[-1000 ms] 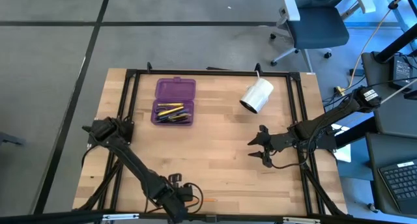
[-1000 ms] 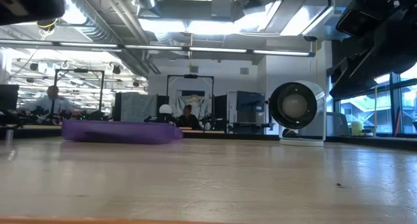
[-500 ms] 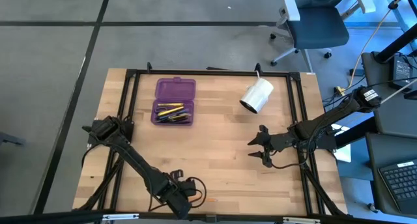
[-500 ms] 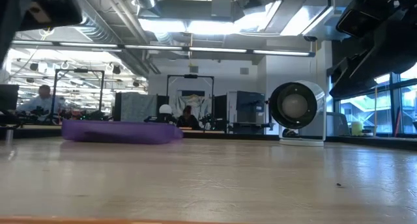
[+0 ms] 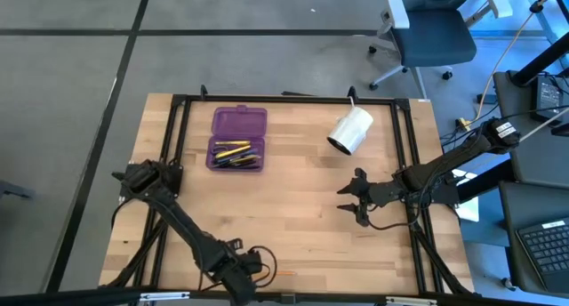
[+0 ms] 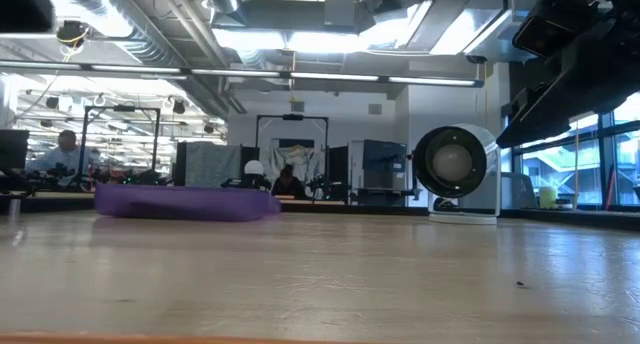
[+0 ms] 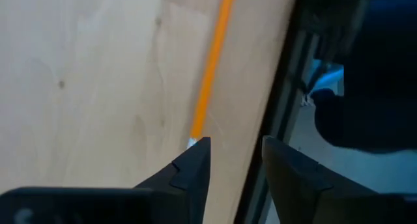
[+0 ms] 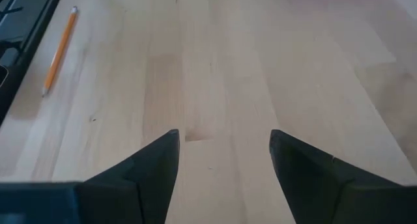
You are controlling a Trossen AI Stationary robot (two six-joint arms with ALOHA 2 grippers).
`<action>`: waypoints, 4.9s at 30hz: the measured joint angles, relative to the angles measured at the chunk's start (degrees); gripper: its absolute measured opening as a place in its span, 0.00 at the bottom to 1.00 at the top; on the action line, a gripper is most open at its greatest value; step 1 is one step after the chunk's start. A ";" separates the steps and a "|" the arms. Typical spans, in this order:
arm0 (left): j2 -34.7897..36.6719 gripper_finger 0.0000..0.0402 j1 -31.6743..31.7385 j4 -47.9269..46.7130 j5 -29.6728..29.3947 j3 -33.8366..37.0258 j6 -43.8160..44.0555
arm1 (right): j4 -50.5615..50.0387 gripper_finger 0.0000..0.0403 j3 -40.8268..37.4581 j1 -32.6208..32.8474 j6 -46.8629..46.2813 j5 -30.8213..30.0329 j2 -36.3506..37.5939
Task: Pick & place school supplies into a supply box
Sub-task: Put the orange pencil into the purple box organizer
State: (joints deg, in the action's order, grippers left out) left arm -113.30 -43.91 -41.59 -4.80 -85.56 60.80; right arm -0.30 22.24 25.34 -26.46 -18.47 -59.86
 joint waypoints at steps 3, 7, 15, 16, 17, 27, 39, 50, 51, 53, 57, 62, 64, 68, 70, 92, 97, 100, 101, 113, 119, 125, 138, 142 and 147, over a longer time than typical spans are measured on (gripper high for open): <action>-0.05 0.32 -0.95 -0.34 -0.03 0.00 -1.27 | 0.00 0.60 0.00 0.00 -0.02 -0.03 0.00; -0.48 0.31 -2.35 -0.55 -1.51 0.00 -7.04 | 0.00 0.60 0.00 0.00 -0.02 -0.03 0.00; -3.10 0.27 -3.23 -2.12 -3.33 0.02 -8.22 | 0.00 0.60 0.00 0.00 -0.04 -0.01 0.00; -3.30 0.26 -3.23 -2.69 -3.40 0.02 -7.11 | 0.00 0.60 0.00 0.00 -0.04 0.00 0.00; -3.49 0.26 -3.16 -3.18 -3.40 0.02 -5.94 | 0.00 0.60 0.00 0.00 -0.04 0.02 0.00; -6.27 0.21 -2.81 -3.70 -2.52 0.09 -1.54 | 0.02 0.60 0.00 0.00 -0.06 0.04 0.00; -8.03 0.18 -2.81 -3.80 -2.83 -0.17 -2.87 | 0.09 0.60 0.00 0.00 -0.08 0.04 0.00; -8.22 0.04 -2.77 -3.62 -3.24 -0.08 -3.04 | 0.07 0.60 0.00 0.00 -0.08 0.04 0.00; -8.24 0.03 -2.77 -3.60 -3.24 -0.07 -3.04 | 0.07 0.60 0.00 0.02 -0.08 0.04 0.00; -8.24 0.02 -2.77 -3.62 -3.26 -0.07 -3.04 | 0.07 0.60 0.00 0.00 -0.08 0.04 0.00; -8.16 0.02 -2.77 -3.62 -3.28 -0.01 -3.01 | 0.06 0.60 0.00 0.00 -0.07 0.04 0.00; -6.82 0.01 -2.81 -3.86 -4.72 0.26 -2.45 | 0.04 0.60 0.00 0.00 -0.08 0.04 0.00; -5.85 0.01 -2.66 -5.32 -6.60 0.44 -1.67 | 0.04 0.60 0.00 0.00 -0.08 0.04 0.00; -2.82 0.01 -2.57 -8.03 -9.10 0.22 -0.57 | 0.02 0.60 0.00 0.00 -0.06 0.04 0.00; -1.54 0.01 -2.48 -11.19 -9.29 0.24 0.57 | 0.02 0.60 0.00 0.01 -0.06 0.05 0.00; 21.15 0.01 12.62 -48.00 -17.99 8.50 2.74 | -0.94 0.60 0.00 0.02 -0.08 0.67 0.00; 27.31 0.01 17.70 -46.25 -17.74 15.34 -1.17 | -1.05 0.60 0.00 0.04 -0.06 2.05 0.00; 31.30 0.01 20.43 -43.58 -17.60 20.30 -3.72 | -1.07 0.60 0.00 0.02 0.00 2.05 0.00; 32.72 0.01 21.48 -41.90 -17.41 22.01 -5.29 | -1.09 0.60 0.00 0.02 0.13 2.05 0.00; 39.21 0.01 38.40 -25.36 -16.04 38.17 -26.85 | -1.01 0.60 0.00 0.02 1.49 2.03 0.00; 39.19 0.01 46.70 -15.45 -14.62 42.45 -35.92 | -0.90 0.60 0.00 0.02 1.53 2.03 0.00; 39.19 0.01 52.02 -12.21 -14.55 43.01 -45.07 | -0.85 0.60 0.00 0.02 1.50 2.03 0.00; 39.17 0.01 57.58 -10.86 -7.87 43.01 -45.61 | 2.25 0.60 0.07 0.00 1.47 0.19 0.00; 39.17 0.02 57.57 -10.88 -7.88 43.01 -45.09 | 2.25 0.60 0.07 0.00 1.35 0.19 0.00; 39.17 0.07 57.51 -10.88 -9.06 43.01 -44.17 | 2.23 0.60 0.07 0.00 1.25 1.18 0.00</action>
State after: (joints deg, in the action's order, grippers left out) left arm -74.13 13.61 -52.47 -13.86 -42.54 16.63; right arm 1.93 22.31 25.34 -25.21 -17.30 -59.86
